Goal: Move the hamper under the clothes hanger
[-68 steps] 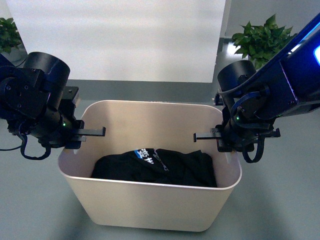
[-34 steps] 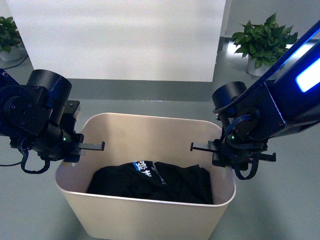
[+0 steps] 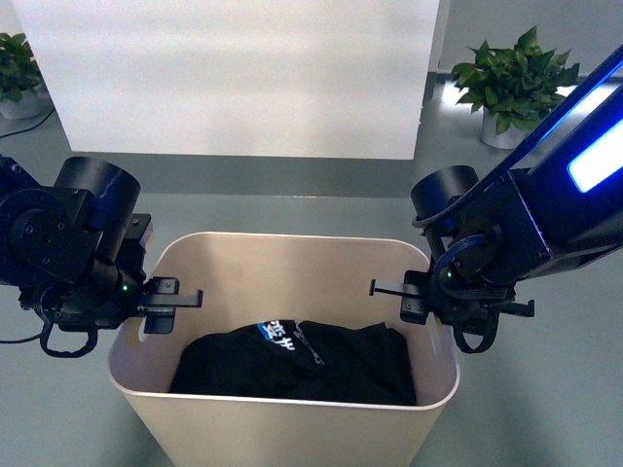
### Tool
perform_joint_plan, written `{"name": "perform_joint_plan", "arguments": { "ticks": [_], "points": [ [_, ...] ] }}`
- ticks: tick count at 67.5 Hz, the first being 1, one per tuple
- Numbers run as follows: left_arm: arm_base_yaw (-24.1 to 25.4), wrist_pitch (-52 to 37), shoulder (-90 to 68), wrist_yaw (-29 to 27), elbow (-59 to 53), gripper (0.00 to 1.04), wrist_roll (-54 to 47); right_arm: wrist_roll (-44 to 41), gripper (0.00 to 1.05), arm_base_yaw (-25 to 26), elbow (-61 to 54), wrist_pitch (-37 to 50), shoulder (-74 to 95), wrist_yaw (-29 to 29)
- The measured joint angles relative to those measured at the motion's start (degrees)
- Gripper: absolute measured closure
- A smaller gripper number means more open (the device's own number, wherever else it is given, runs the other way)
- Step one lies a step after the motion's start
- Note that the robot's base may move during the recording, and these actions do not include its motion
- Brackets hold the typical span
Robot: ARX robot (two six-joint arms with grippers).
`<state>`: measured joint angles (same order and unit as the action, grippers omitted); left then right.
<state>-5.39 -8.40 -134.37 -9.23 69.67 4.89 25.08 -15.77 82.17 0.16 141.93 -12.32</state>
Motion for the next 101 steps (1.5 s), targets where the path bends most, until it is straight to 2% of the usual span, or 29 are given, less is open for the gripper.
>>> {"name": "perform_joint_plan", "arguments": {
  "ticks": [3,5,6,9,17,25,28,43,54,62,64,67,68,74,79,81,90,101],
  "points": [
    [0.0,0.1,0.2,0.3,0.0,0.49,0.1,0.0,0.67,0.1,0.0,0.0,-0.2,-0.1],
    [-0.2,0.3,0.8,0.6,0.0,0.42,0.3,-0.2,0.59,0.2,0.0,0.0,-0.5,-0.3],
    [-0.3,0.5,1.8,1.0,0.0,0.35,0.6,-0.4,0.52,0.2,0.0,0.0,-1.0,-0.3],
    [-0.4,0.5,3.8,1.4,0.0,0.24,0.7,-0.8,0.42,0.2,0.0,0.0,-2.2,-0.6],
    [-0.7,0.4,8.4,1.8,-0.1,0.06,0.8,-1.6,0.25,0.2,-0.1,0.0,-5.1,-1.1],
    [-0.8,-0.9,12.8,1.8,-0.8,0.07,0.7,-3.0,0.08,0.1,-0.4,0.0,-8.5,-1.3],
    [-0.9,-1.6,14.1,1.7,-1.2,0.07,0.5,-3.5,0.06,0.1,-0.6,0.0,-9.6,-1.5],
    [-1.3,-5.1,22.8,2.5,-4.4,0.07,-0.7,-7.1,0.08,-0.2,-2.6,1.3,-16.5,-2.7],
    [-2.1,-10.1,32.3,3.9,-8.4,0.07,-2.5,-10.4,0.08,-1.6,-9.0,9.2,-26.9,-6.8],
    [-2.4,-10.7,33.5,3.8,-8.6,0.07,-3.1,-11.2,0.08,-2.3,-9.7,10.3,-29.3,-7.1],
    [-2.5,-15.2,33.4,3.0,-10.1,0.11,-3.7,-11.4,0.08,-2.4,-9.9,10.6,-29.4,-7.0],
    [-2.5,-21.9,33.4,2.6,-12.7,0.16,-3.8,-13.0,0.12,-2.4,-11.7,16.1,-29.4,-6.2],
    [-2.4,-26.6,33.4,2.6,-14.8,0.2,-3.9,-14.9,0.15,-2.3,-13.8,21.7,-29.4,-5.3],
    [-1.9,-38.9,34.5,2.8,-22.2,0.32,-4.0,-20.1,0.28,-1.3,-23.4,41.0,-30.1,-3.1],
    [-1.3,-44.0,36.4,3.1,-26.9,0.41,-4.1,-21.7,0.36,-0.3,-29.5,49.5,-31.6,-2.4],
    [-0.9,-45.9,37.9,3.3,-29.4,0.46,-4.1,-22.6,0.42,0.7,-33.6,54.5,-33.3,-1.9],
    [0.1,-48.9,43.6,3.9,-35.9,0.64,-4.2,-24.0,0.59,3.2,-42.0,61.4,-40.2,-0.6],
    [0.9,-50.5,49.7,5.2,-44.3,0.91,-4.2,-24.7,0.86,5.5,-52.4,66.5,-47.0,2.2]
  ]
}}
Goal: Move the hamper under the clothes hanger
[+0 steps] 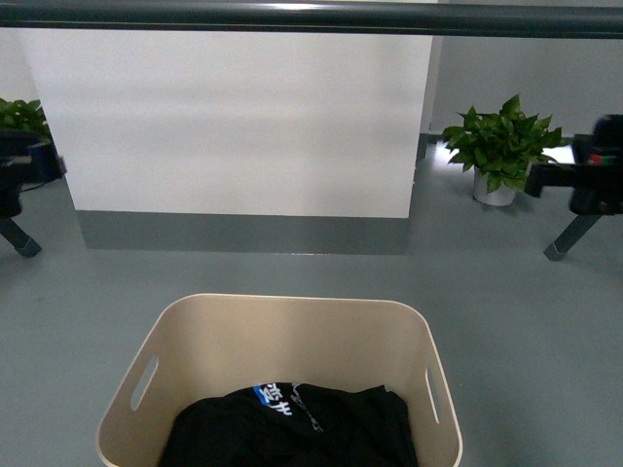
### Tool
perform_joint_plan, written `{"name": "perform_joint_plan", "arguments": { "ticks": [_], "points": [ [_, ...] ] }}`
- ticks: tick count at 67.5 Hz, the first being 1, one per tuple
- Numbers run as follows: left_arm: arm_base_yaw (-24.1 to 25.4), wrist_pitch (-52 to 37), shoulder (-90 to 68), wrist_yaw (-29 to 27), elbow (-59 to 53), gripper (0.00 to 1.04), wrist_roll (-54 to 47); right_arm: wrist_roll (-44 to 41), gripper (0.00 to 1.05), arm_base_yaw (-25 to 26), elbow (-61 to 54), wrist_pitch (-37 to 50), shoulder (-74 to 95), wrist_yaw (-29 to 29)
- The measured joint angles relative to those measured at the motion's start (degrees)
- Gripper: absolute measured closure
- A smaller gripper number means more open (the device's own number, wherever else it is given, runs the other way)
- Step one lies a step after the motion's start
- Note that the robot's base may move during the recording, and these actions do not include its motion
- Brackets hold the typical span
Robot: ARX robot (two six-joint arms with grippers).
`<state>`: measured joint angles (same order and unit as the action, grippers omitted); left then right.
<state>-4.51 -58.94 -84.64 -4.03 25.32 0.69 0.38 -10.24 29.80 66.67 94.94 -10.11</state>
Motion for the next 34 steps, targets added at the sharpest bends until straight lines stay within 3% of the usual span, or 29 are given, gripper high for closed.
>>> {"name": "perform_joint_plan", "arguments": {
  "ticks": [5,8,15,34],
  "points": [
    [0.4,-0.2,2.2,0.2,-2.9,1.02,-0.1,-0.2,0.96,0.7,-4.0,0.6,-1.4,1.0],
    [0.8,-0.3,4.2,0.3,-5.0,1.01,-0.2,-0.4,1.04,1.3,-6.9,0.6,-3.0,1.7],
    [3.1,-0.1,9.9,3.8,-10.1,1.01,-0.3,-0.4,1.03,3.3,-12.7,0.4,-10.0,3.0],
    [4.4,-0.6,17.4,4.1,-18.2,1.01,-0.3,-0.4,1.03,5.6,-20.8,-4.0,-22.1,5.6]
  ]
}}
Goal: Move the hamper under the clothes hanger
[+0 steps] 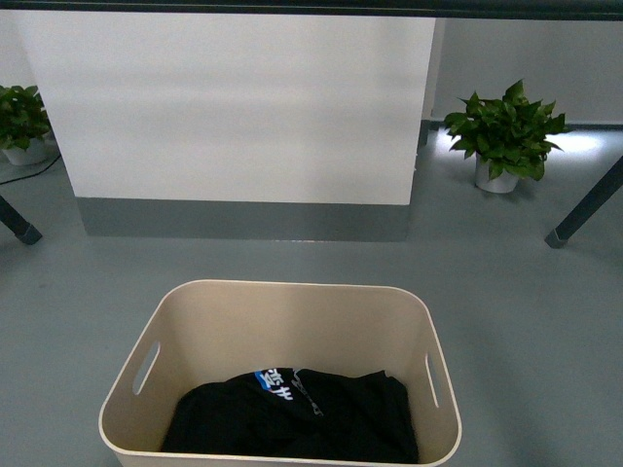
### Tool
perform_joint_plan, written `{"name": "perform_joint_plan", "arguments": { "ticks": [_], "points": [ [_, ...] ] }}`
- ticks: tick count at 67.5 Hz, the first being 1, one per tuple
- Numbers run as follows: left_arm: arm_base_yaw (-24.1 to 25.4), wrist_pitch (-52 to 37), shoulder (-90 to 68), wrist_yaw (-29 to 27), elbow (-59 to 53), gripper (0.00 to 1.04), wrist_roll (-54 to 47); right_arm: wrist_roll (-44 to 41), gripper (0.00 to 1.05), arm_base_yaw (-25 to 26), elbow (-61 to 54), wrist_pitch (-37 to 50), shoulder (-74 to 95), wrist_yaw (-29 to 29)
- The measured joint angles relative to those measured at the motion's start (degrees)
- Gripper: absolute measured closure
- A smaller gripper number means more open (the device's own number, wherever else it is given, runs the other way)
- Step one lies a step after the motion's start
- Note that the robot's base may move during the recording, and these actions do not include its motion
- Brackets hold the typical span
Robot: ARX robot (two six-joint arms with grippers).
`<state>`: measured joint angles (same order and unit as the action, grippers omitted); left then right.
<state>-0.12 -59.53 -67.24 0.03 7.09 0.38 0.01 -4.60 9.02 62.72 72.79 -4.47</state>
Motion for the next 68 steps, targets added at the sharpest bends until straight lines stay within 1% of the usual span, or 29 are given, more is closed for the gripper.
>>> {"name": "perform_joint_plan", "arguments": {
  "ticks": [5,10,16,27,38,48,68],
  "points": [
    [0.0,1.5,2.3,0.0,-1.5,1.01,0.0,0.0,1.03,0.6,-1.5,-1.8,-3.3,0.5],
    [0.0,3.6,5.7,0.0,-2.5,1.01,0.0,0.0,1.03,3.0,-2.8,-3.8,-6.6,4.1],
    [0.0,7.3,11.0,0.0,-3.7,1.01,0.0,0.0,1.03,4.5,-4.7,-7.3,-12.0,4.1],
    [0.0,14.3,19.6,0.0,-5.4,1.01,0.0,0.0,1.03,4.5,-6.6,-13.5,-20.3,4.4],
    [0.0,19.5,25.7,0.0,-6.0,1.01,0.0,0.0,1.03,4.5,-7.8,-18.9,-26.8,4.4],
    [0.0,26.8,34.0,0.0,-6.1,1.01,0.0,0.0,1.03,4.5,-8.5,-26.4,-35.4,4.4],
    [0.0,37.8,45.6,0.0,-6.1,1.01,0.0,0.0,1.03,4.5,-8.7,-38.4,-48.4,4.4]
  ]
}}
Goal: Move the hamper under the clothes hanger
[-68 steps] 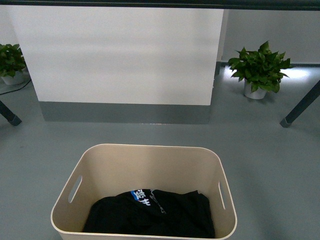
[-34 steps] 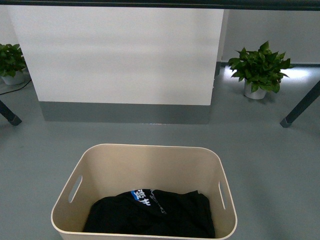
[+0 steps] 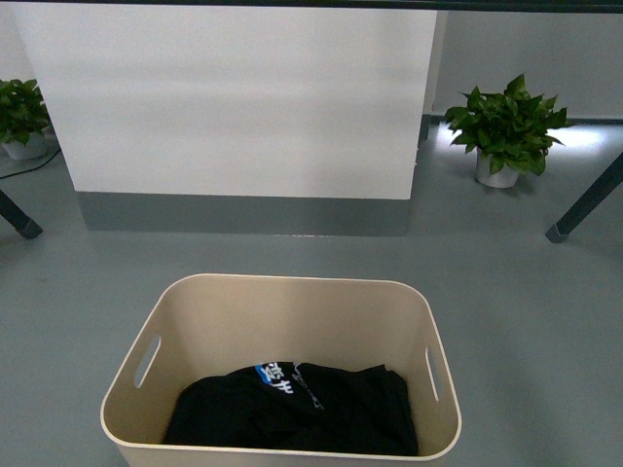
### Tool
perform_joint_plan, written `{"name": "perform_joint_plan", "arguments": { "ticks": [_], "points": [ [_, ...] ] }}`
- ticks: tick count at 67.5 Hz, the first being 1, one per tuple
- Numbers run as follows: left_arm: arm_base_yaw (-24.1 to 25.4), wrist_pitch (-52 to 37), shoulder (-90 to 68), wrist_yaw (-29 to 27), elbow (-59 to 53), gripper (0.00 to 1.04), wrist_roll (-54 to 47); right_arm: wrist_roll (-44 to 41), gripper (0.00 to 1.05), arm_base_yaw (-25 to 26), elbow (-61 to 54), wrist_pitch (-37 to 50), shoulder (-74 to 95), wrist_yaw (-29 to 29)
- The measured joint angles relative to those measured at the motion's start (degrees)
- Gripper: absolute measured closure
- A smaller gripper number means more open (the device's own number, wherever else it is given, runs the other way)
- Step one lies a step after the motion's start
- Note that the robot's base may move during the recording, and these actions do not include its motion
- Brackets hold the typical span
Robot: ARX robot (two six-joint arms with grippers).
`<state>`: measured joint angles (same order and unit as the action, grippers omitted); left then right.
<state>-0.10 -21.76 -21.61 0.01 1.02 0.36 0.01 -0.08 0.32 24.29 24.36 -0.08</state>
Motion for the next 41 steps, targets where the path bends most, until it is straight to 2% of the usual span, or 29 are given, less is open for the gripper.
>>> {"name": "perform_joint_plan", "arguments": {
  "ticks": [41],
  "points": [
    [0.0,11.6,11.6,0.0,0.0,1.01,0.0,0.0,1.03,0.0,0.0,-12.8,-13.1,0.0]
  ]
}}
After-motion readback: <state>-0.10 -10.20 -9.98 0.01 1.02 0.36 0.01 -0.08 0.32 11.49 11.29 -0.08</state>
